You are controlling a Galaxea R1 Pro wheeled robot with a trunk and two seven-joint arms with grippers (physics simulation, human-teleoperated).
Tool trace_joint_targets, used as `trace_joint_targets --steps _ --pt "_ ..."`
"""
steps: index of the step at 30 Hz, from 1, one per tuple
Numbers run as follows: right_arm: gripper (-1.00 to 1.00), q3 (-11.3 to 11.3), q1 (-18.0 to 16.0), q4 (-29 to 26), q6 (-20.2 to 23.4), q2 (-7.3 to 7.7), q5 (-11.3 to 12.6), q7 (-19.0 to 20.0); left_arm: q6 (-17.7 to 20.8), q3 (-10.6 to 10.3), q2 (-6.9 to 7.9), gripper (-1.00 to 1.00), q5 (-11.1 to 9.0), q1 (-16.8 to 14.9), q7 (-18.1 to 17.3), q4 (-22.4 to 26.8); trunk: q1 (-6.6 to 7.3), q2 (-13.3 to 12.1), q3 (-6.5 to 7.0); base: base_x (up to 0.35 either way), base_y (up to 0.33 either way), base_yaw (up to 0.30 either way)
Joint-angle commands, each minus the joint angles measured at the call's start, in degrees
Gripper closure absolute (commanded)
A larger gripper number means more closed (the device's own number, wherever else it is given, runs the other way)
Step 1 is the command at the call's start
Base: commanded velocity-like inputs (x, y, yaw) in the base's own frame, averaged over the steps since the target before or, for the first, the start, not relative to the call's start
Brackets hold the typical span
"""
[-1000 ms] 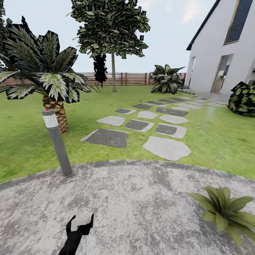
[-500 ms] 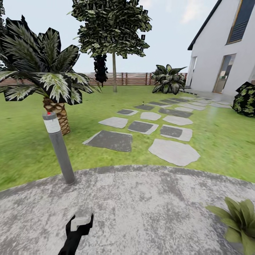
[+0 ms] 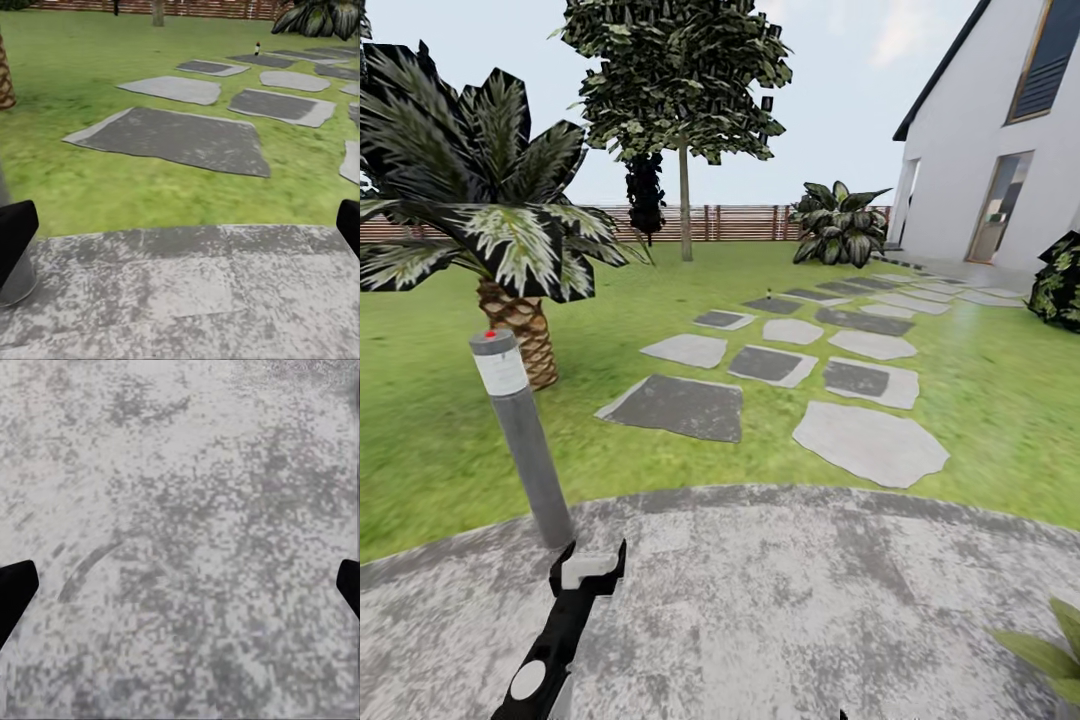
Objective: Pick up the pesticide atomizer in the garden and spray insectifuge to fully cover both potted plants in the garden.
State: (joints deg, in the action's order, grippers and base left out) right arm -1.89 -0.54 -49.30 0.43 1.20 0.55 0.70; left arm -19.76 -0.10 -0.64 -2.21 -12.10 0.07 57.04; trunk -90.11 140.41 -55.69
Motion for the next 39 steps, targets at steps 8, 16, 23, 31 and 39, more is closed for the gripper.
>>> trace_joint_targets --steps 8,16,23,31,39 --pt "-1.0 -3.2 0.0 -4.85 0.12 0.57 -0.01 0.01 0.06 -0.2 0.03 -1.0 -0.08 -0.03 0.0 3.44 -0.02 0.02 -0.06 0.336 0.027 0.0" --pt "-1.0 -3.29 0.0 -11.26 0.18 0.51 -0.08 -0.09 0.07 0.16 0.36 -1.0 -0.08 -0.03 0.02 3.72 -0.02 0.02 -0.06 0.319 -0.162 0.0" --pt "-1.0 -3.28 0.01 -14.92 0.16 0.47 -0.45 -0.23 0.15 0.19 0.46 -1.0 -0.08 0.05 0.1 3.66 -0.02 0.02 -0.06 0.311 -0.198 0.0" --pt "-1.0 -3.3 0.01 -16.35 0.1 0.47 -0.55 -0.42 0.16 0.19 0.42 -1.0 -0.13 0.06 0.07 3.58 -0.02 0.02 -0.06 0.311 -0.201 0.0" --pt "-1.0 -3.3 0.01 -16.38 0.1 0.47 -0.55 -0.43 0.03 0.01 0.01 -1.0 -0.39 -0.03 -0.05 3.81 -0.02 0.02 -0.06 0.311 -0.201 0.0"
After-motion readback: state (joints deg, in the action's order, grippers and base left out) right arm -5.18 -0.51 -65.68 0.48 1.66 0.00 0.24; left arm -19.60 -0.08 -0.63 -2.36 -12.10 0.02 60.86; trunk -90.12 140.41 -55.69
